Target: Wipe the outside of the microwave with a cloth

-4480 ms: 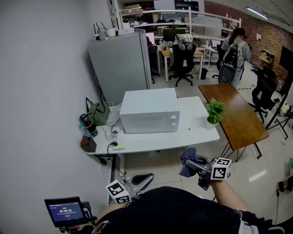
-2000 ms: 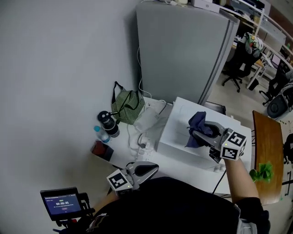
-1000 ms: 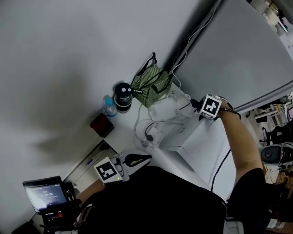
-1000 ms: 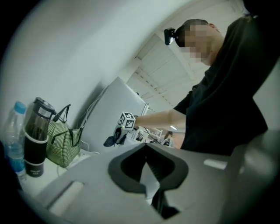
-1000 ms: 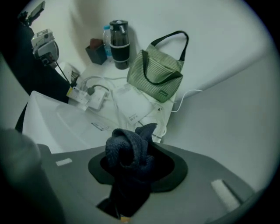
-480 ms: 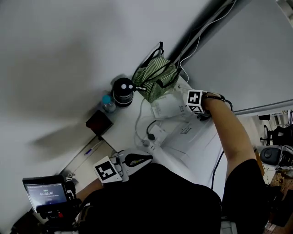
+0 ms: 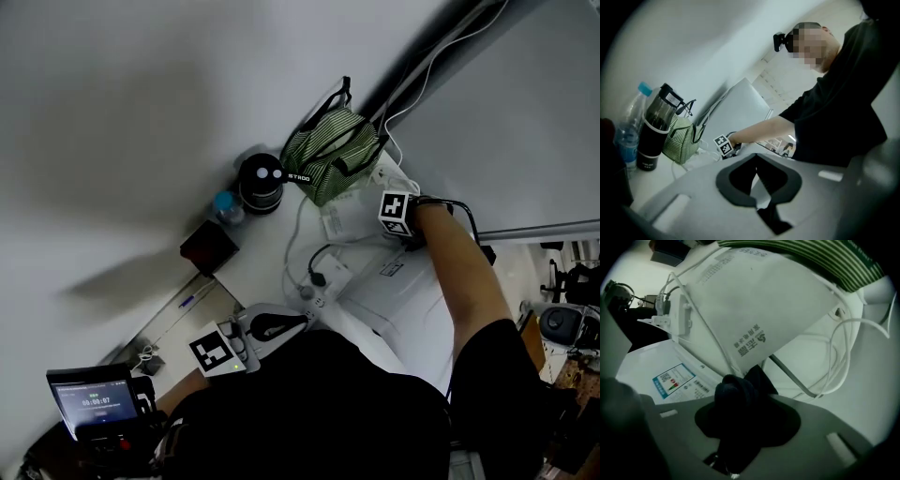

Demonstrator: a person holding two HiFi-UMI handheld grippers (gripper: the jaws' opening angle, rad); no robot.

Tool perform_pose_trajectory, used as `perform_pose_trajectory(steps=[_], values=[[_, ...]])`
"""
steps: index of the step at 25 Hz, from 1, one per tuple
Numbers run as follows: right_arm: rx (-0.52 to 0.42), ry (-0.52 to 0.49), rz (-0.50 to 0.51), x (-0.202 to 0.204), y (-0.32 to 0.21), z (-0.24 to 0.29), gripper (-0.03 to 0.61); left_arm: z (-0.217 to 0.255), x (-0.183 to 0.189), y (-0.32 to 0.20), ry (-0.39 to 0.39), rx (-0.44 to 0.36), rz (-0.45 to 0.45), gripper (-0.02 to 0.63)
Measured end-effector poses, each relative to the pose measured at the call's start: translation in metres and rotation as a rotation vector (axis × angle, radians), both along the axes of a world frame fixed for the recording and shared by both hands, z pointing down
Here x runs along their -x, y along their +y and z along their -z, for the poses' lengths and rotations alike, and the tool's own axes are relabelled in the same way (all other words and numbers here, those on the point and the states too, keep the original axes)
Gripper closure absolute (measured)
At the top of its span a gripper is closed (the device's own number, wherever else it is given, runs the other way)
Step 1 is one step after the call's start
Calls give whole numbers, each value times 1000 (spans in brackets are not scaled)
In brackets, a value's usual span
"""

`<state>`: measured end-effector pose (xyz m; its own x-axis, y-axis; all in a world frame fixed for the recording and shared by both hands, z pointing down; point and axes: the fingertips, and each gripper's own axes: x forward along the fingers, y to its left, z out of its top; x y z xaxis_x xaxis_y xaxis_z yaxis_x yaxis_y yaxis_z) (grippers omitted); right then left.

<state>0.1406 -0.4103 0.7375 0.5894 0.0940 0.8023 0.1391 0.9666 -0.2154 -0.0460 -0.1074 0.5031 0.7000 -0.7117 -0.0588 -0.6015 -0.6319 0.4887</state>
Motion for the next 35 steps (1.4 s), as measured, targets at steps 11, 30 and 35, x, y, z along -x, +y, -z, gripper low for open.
perform_pose_trajectory(steps=[11, 30, 35], values=[[253, -210, 114, 31, 85, 176, 436, 24, 3, -35, -20, -85, -25, 611], [207, 18, -78, 23, 82, -1, 437, -14, 33, -1, 7, -4, 78, 611], [246, -42, 54, 31, 89, 26, 436, -7, 19, -3, 4, -32, 32, 611]])
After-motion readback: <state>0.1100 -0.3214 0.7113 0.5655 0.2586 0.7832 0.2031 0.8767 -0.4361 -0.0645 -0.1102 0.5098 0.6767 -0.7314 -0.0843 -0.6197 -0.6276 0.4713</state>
